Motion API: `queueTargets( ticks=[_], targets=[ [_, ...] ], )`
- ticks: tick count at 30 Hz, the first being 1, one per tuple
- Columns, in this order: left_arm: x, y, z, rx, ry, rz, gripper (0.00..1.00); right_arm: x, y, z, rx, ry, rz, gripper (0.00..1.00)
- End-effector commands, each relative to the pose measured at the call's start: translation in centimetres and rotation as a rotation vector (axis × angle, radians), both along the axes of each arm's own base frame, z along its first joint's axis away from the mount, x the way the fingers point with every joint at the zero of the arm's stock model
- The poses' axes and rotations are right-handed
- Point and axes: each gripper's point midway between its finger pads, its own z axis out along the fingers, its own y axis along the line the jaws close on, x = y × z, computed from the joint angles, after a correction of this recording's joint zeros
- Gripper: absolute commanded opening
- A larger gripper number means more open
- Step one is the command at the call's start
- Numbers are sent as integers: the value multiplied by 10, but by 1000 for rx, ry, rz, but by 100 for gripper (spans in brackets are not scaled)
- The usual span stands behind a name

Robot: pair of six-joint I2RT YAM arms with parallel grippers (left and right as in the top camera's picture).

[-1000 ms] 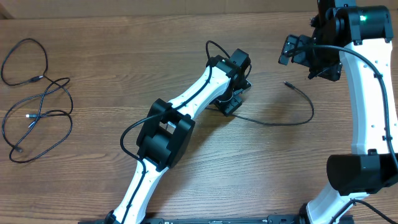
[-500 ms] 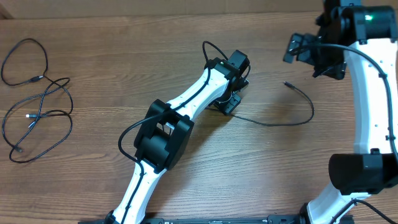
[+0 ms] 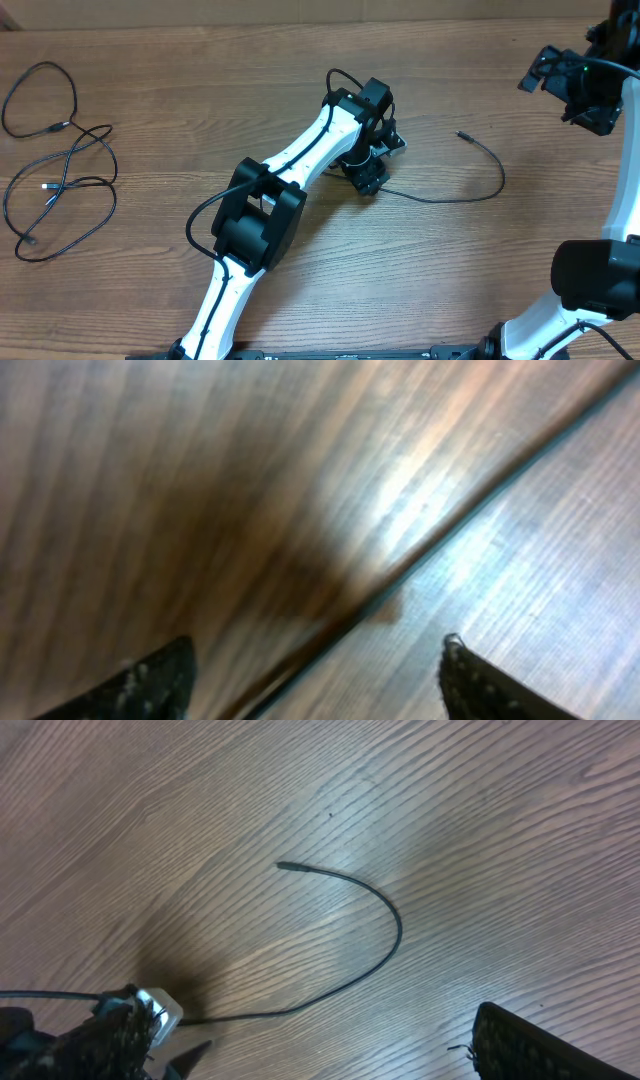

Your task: Untangle cables

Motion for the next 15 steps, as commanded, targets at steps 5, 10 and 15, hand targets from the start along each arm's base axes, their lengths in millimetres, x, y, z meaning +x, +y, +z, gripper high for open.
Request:
queueTargets(
  ticks=[5, 10, 15],
  targets=[
    [-35, 9, -63, 36, 124, -113, 78, -1, 2, -1, 21, 2, 10, 100],
    [-35, 18, -79, 104, 75, -145, 80, -6, 3, -2, 23, 21, 13, 100],
    [-26, 31, -88, 227, -22, -176, 76, -7, 3, -2, 19, 24, 31, 100]
  ],
)
